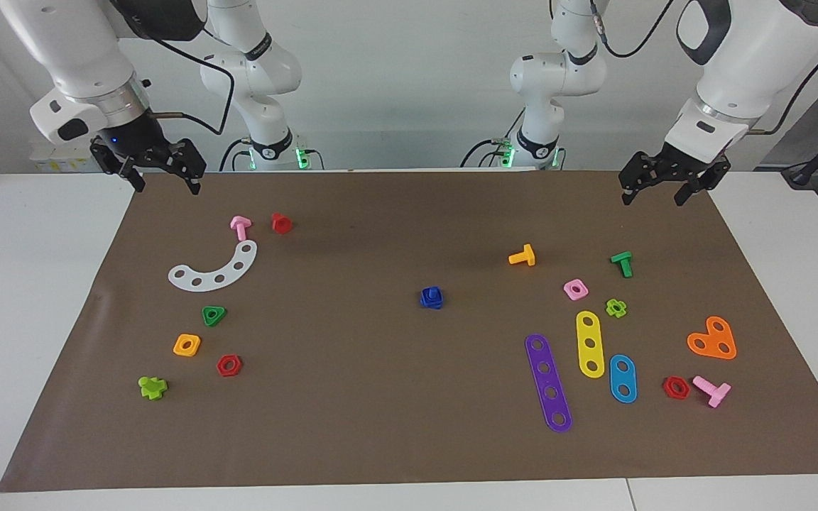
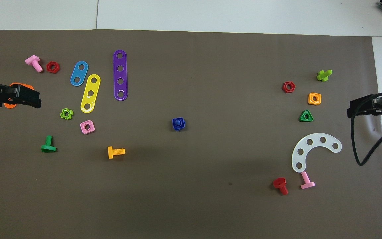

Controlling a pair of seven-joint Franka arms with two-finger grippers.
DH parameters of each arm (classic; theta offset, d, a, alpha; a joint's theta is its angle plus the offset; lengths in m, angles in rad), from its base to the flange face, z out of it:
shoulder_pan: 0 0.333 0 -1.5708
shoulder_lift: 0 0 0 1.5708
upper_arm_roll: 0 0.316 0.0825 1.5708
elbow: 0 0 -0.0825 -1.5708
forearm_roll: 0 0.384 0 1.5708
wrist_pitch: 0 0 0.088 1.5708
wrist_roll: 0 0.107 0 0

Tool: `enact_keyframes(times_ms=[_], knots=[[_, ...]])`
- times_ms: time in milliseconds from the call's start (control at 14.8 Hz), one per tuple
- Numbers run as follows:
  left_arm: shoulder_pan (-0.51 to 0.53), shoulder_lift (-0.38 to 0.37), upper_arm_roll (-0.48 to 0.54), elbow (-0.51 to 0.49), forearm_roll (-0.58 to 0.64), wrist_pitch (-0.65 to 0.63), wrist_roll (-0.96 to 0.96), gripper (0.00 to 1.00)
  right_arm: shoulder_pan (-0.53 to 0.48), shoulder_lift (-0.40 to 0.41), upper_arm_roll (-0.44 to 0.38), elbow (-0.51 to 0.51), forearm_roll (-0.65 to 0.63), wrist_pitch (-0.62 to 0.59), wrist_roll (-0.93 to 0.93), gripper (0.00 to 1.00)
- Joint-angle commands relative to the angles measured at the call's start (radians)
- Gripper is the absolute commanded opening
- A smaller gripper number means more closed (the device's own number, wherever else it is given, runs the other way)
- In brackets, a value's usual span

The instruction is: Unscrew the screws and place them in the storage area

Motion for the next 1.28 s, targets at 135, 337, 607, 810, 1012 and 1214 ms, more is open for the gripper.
enact_keyframes(times_ms=[135,337,607,810,1012,1214], knots=[[-0.054,-0.083,-0.017,-0.153,-0.007,0.057,-0.011,1.00,-0.012,-0.022,0.007,-0.031,0.026,0.066,0.000,1.00],[-0.144,-0.139,-0.017,-0.267,-0.005,0.118,-0.124,1.00,-0.013,-0.022,0.007,-0.031,0.029,0.055,-0.003,1.00],[-0.291,-0.170,-0.017,-0.382,-0.008,0.244,-0.274,1.00,-0.010,-0.022,0.008,-0.031,0.030,0.055,-0.003,1.00],[-0.400,-0.108,-0.017,-0.413,-0.008,0.384,-0.440,1.00,-0.009,-0.022,0.008,-0.031,0.032,0.055,-0.003,1.00],[-0.437,-0.042,-0.017,-0.415,-0.008,0.476,-0.515,1.00,-0.009,-0.022,0.008,-0.031,0.032,0.055,-0.003,1.00],[-0.471,0.008,-0.017,-0.418,-0.007,0.580,-0.597,1.00,-0.009,-0.022,0.008,-0.031,0.032,0.055,-0.003,1.00]])
